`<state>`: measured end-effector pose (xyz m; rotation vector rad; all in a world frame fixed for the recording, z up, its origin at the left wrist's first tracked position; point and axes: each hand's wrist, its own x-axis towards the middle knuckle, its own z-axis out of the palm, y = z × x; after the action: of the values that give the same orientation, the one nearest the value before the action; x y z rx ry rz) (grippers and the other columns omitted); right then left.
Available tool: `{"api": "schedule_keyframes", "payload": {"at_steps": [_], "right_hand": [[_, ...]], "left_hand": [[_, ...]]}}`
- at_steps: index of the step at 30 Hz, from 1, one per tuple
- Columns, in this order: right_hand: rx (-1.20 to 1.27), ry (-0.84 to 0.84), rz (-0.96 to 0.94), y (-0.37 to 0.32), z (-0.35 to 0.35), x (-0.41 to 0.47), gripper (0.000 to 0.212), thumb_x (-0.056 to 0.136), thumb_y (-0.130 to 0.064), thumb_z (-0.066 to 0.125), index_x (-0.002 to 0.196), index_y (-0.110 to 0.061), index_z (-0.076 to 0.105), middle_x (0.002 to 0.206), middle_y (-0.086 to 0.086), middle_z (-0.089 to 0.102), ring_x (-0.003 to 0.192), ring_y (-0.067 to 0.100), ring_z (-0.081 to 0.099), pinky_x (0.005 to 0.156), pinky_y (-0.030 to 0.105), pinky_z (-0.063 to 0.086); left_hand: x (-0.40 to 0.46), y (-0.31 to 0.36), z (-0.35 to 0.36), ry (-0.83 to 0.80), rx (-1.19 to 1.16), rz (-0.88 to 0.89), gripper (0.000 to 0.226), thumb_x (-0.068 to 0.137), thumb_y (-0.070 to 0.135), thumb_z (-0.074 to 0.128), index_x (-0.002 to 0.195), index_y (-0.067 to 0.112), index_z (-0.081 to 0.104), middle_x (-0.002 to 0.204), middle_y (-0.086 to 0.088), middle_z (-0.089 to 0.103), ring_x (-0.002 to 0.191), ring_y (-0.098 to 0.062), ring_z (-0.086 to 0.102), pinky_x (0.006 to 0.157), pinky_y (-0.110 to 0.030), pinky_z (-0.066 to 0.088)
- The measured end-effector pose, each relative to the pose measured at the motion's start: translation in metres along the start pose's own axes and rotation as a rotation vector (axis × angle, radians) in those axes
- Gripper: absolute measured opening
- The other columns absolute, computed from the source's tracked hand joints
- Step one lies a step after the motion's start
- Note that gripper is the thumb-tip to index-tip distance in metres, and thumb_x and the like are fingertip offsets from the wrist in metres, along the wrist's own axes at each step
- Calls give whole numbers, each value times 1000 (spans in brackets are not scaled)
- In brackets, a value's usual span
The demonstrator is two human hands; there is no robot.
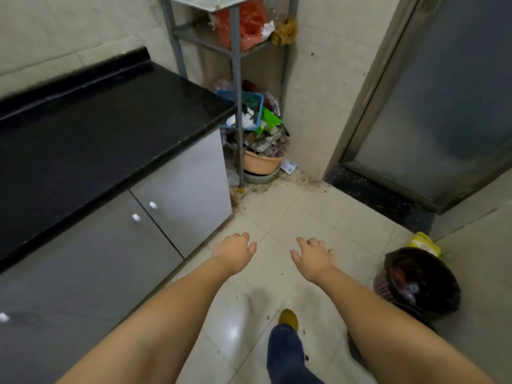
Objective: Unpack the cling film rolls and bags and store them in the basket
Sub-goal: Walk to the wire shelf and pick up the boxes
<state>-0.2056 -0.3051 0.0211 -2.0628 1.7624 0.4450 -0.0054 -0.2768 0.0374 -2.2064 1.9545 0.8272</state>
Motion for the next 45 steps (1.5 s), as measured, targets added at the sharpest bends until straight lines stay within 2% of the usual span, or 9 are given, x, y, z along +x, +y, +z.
{"api": "schedule_keyframes", "payload": {"at_steps": [13,21,27,30,33,36,40,43,45], "right_hand": [[-9,231,-164,10,-241,242,48,95,-46,31,137,-23,35,138,13,43,128,32,37,100,50,33],[5,461,-259,-58,-413,402,53,96,-47,29,143,-23,27,142,13,39,129,33,37,99,49,34],[71,670,-352,-136,-539,493,51,94,-46,32,139,-22,34,138,14,45,125,34,41,99,49,37],[107,768,-464,-170,-588,528,51,94,-43,35,139,-20,35,138,13,46,125,33,44,98,50,38],[84,825,-623,-199,-628,565,51,95,-40,38,140,-17,34,139,13,46,124,33,44,97,48,40],[52,824,-735,-227,-657,599,54,94,-41,40,141,-17,34,140,12,44,126,32,42,97,47,40],[37,609,-758,-257,-675,636,61,88,-53,39,141,-22,31,140,12,42,123,34,46,90,43,42],[-109,428,-758,-273,-686,652,64,85,-52,44,140,-20,33,137,11,49,121,30,49,88,39,42],[-145,387,-774,-280,-692,656,64,86,-48,46,139,-16,33,136,11,52,119,30,50,91,39,44]], "left_hand": [[227,61,-200,295,-69,15,35,97,39,34,108,11,53,112,-16,58,103,-35,56,83,-42,48],[364,17,-392,635,-22,54,33,97,39,34,100,14,56,104,-9,58,93,-28,57,71,-39,46],[439,-33,-545,914,-105,-18,33,93,32,38,69,13,49,80,-11,58,75,-30,56,59,-32,35],[473,-51,-585,990,-155,-102,31,93,33,37,79,12,54,89,-15,62,81,-32,58,62,-35,41],[508,-67,-617,1074,-323,-260,43,94,36,39,124,7,48,127,-22,50,114,-38,49,91,-47,45],[538,-78,-648,1091,-642,-435,59,93,41,43,138,5,34,139,-25,39,123,-41,44,102,-48,40],[564,-85,-660,887,-1292,-456,61,90,49,48,136,10,38,134,-15,50,112,-31,53,90,-42,47],[573,-89,-657,823,-1510,-454,55,88,46,53,131,14,41,127,-12,54,98,-27,54,72,-40,48],[577,-90,-659,853,-1581,-445,51,88,42,56,129,15,42,117,-11,56,94,-26,53,72,-40,48]]}}
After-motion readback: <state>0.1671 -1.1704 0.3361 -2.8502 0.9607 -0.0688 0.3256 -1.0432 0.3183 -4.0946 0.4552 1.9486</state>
